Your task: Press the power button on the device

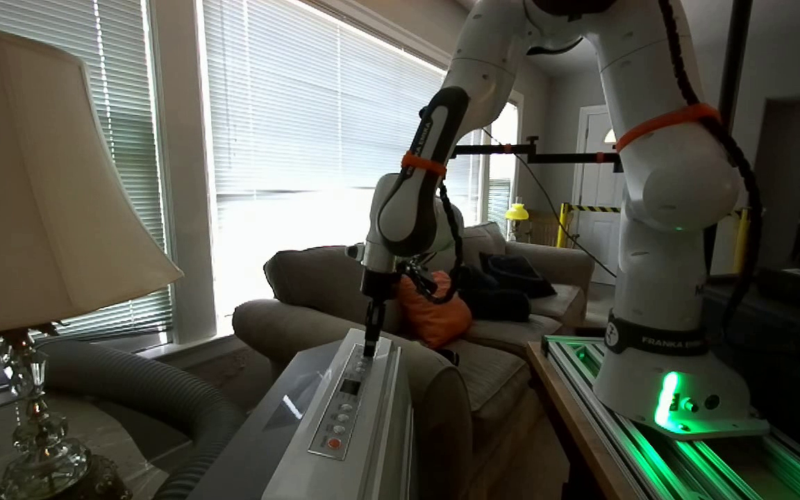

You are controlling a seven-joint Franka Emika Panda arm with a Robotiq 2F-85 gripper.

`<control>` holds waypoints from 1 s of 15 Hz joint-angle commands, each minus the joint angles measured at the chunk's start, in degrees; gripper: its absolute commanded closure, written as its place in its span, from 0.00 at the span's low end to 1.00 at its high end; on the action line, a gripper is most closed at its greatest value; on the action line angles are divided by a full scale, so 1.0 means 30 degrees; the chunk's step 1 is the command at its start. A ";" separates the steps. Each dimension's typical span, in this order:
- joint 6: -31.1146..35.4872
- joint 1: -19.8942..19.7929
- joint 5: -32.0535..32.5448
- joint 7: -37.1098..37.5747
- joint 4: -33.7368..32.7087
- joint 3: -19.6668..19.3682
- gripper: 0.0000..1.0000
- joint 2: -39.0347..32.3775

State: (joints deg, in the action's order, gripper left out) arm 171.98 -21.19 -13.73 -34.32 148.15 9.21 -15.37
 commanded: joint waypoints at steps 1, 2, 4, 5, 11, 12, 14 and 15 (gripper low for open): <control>0.0627 -0.0499 -0.0356 -0.0637 -0.0090 0.0529 1.00 -0.0537; 0.0638 -0.0523 -0.0350 -0.0661 -0.0088 0.0553 1.00 -0.0515; 0.0622 -0.0633 -0.0381 -0.0728 -0.0078 0.0680 1.00 -0.0475; 0.0631 -0.0696 -0.0399 -0.0756 -0.0089 0.0744 1.00 -0.0483; 0.0737 -0.0682 -0.0182 -0.0589 -0.0069 0.0758 1.00 -0.0567; 0.0761 -0.0673 -0.0166 -0.0587 -0.0064 0.0741 1.00 -0.0594; 0.0769 -0.0647 -0.0157 -0.0557 -0.0098 0.0730 1.00 -0.0686; 0.0818 -0.0568 -0.0077 -0.0493 -0.0108 0.0638 1.00 -0.0778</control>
State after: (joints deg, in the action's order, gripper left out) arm 172.18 -22.57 -13.73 -35.04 148.14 10.64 -15.54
